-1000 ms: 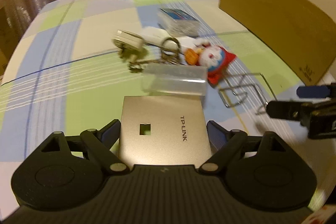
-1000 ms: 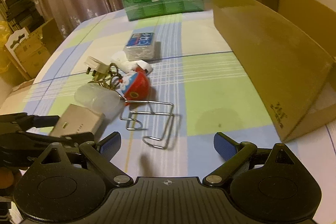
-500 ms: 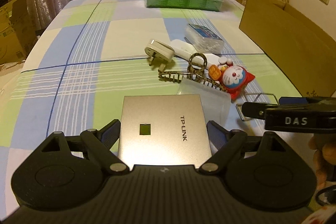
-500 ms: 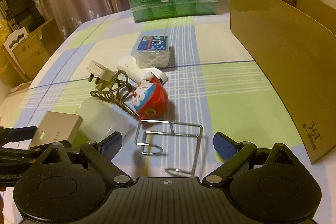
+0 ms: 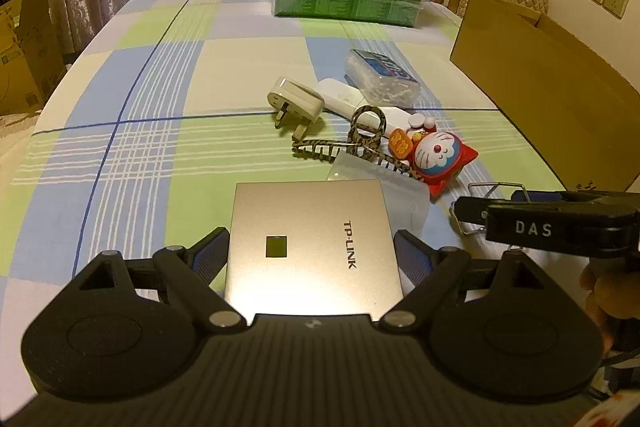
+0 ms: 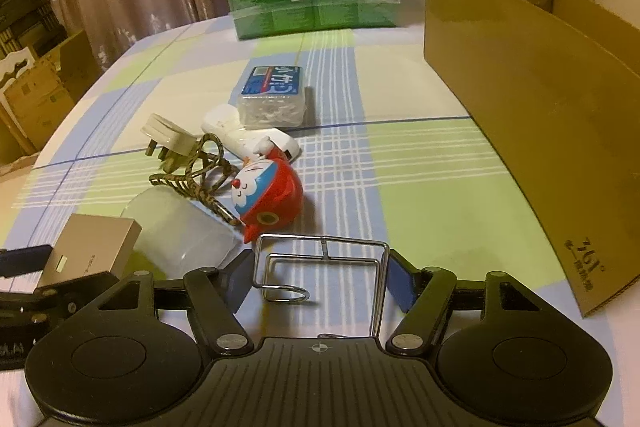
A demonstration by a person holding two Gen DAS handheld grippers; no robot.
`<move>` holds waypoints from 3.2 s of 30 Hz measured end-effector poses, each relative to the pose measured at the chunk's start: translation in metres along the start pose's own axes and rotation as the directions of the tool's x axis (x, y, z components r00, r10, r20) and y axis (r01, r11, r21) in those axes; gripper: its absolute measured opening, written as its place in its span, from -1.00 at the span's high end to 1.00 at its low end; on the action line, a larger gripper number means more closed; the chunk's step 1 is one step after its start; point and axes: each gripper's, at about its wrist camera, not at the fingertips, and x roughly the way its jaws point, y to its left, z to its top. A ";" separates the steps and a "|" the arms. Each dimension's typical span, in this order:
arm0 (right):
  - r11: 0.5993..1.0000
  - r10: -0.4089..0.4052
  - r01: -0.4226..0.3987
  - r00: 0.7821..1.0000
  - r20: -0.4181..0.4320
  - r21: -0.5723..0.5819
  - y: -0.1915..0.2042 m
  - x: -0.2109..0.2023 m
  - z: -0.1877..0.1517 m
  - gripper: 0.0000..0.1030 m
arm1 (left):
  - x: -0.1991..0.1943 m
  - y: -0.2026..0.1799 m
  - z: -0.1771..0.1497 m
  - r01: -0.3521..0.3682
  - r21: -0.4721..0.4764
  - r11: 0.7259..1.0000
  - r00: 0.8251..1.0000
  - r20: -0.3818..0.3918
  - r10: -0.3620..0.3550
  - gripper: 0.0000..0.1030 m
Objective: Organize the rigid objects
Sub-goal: 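Grasp the wire rack with the right tool while left holds the router, then carry the router and wire rack over the cardboard box with both tools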
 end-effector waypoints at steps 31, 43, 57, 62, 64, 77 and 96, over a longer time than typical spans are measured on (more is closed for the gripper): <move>0.999 -0.001 -0.006 0.977 0.214 0.033 -0.053 -0.155 0.025 -0.27 | -0.092 -0.094 0.030 0.016 0.080 0.997 0.992 0.123 -0.026 -0.65; 0.997 -0.029 0.011 0.968 0.250 0.071 -0.084 -0.189 0.026 -0.27 | -0.109 -0.134 0.043 0.049 0.122 0.991 0.988 0.141 -0.067 -0.65; 0.989 -0.122 0.093 0.954 0.274 0.116 -0.165 -0.211 0.060 -0.27 | -0.087 -0.212 0.081 0.140 0.184 0.973 0.977 0.131 -0.165 -0.65; 0.986 -0.154 0.130 0.950 0.271 0.105 -0.198 -0.210 0.075 -0.27 | -0.072 -0.241 0.096 0.163 0.201 0.966 0.973 0.126 -0.191 -0.65; 0.986 -0.154 0.130 0.951 0.268 0.105 -0.209 -0.208 0.080 -0.27 | -0.066 -0.251 0.100 0.170 0.205 0.964 0.973 0.121 -0.198 -0.65; 0.991 -0.117 0.096 0.965 0.236 0.095 -0.251 -0.180 0.103 -0.27 | -0.031 -0.289 0.120 0.191 0.218 0.957 0.972 0.095 -0.215 -0.65; 0.978 -0.101 0.064 0.978 0.180 0.200 -0.293 -0.147 0.110 -0.27 | 0.022 -0.318 0.139 0.209 0.251 0.945 0.973 0.048 -0.228 -0.66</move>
